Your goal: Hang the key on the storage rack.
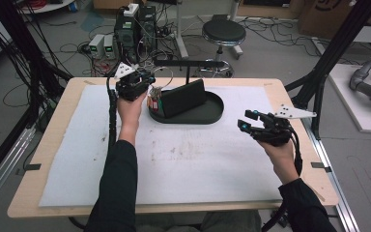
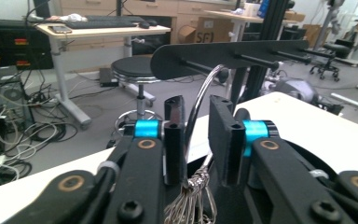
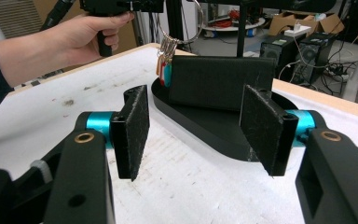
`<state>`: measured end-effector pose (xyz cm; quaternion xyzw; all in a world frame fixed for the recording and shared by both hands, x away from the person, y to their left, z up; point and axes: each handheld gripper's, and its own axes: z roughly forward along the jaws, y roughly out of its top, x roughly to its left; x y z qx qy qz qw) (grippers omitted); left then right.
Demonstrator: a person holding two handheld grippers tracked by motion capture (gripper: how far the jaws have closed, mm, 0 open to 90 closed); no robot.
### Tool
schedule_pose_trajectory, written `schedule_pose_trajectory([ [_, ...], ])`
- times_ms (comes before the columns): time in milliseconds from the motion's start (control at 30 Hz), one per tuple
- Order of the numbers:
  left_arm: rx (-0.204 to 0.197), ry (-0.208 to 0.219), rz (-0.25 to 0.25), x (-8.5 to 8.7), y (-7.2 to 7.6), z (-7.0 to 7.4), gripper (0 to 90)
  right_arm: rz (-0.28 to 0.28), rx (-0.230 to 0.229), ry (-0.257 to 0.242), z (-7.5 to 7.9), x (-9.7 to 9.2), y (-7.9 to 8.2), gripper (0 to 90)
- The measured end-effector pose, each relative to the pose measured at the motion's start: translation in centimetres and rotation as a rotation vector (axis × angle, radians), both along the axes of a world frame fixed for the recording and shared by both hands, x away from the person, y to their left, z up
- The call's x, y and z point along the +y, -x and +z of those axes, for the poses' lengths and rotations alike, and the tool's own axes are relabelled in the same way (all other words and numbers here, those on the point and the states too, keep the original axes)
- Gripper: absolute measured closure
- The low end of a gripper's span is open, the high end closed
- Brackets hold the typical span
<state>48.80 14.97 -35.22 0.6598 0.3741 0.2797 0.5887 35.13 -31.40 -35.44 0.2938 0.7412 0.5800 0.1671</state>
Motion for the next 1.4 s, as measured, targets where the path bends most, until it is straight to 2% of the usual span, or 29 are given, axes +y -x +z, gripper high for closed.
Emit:
schedule_pose_trajectory([
  [133, 0.002, -0.020, 0.024, 0.0, 0.3, 0.1, 66.9, -0.001, -0.001, 0.002, 0.0, 0.0, 0.0, 43.2],
  [233, 0.007, -0.042, 0.041, 0.1, 0.8, 0.2, 55.1, 0.000, -0.003, -0.001, 0.0, -0.1, 0.0, 43.1],
  [333, -0.001, -0.035, 0.043, 0.4, 1.7, 0.2, 42.8, -0.006, 0.000, -0.003, 0.0, -0.2, 0.0, 42.3],
  [467, 0.014, -0.080, 0.042, 0.8, 3.1, 0.6, 33.8, -0.018, -0.002, -0.006, -0.1, -0.4, -0.2, 40.2],
  [533, -0.012, -0.098, 0.032, 1.1, 4.4, 0.7, 33.5, -0.023, 0.005, -0.006, -0.1, -0.4, -0.3, 38.9],
  [700, -0.034, -0.131, 0.015, 2.0, 7.3, 0.8, 33.1, -0.035, 0.006, 0.011, -0.2, -0.2, -0.4, 35.5],
  [900, -0.022, -0.143, -0.008, 3.3, 11.3, 0.1, 30.3, -0.054, 0.007, 0.032, -0.3, 0.0, -0.5, 32.4],
  [967, -0.024, -0.147, -0.028, 3.7, 12.8, -0.5, 30.1, -0.064, 0.006, 0.037, -0.3, 0.0, -0.5, 32.0],
  [1067, -0.019, -0.149, -0.029, 4.3, 14.6, -1.3, 30.1, -0.071, 0.001, 0.040, -0.3, -0.1, -0.5, 32.0],
  [1233, -0.007, -0.148, -0.010, 5.3, 17.0, -3.0, 29.6, -0.087, 0.001, 0.051, -0.4, -0.3, -0.3, 31.9],
  [1333, 0.003, -0.165, 0.006, 5.8, 17.7, -3.8, 29.6, -0.097, 0.004, 0.064, -0.7, -0.5, -0.1, 32.1],
  [1400, 0.011, -0.154, 0.009, 6.0, 17.8, -4.1, 29.6, -0.105, 0.002, 0.063, -0.9, -0.7, -0.1, 32.1],
])
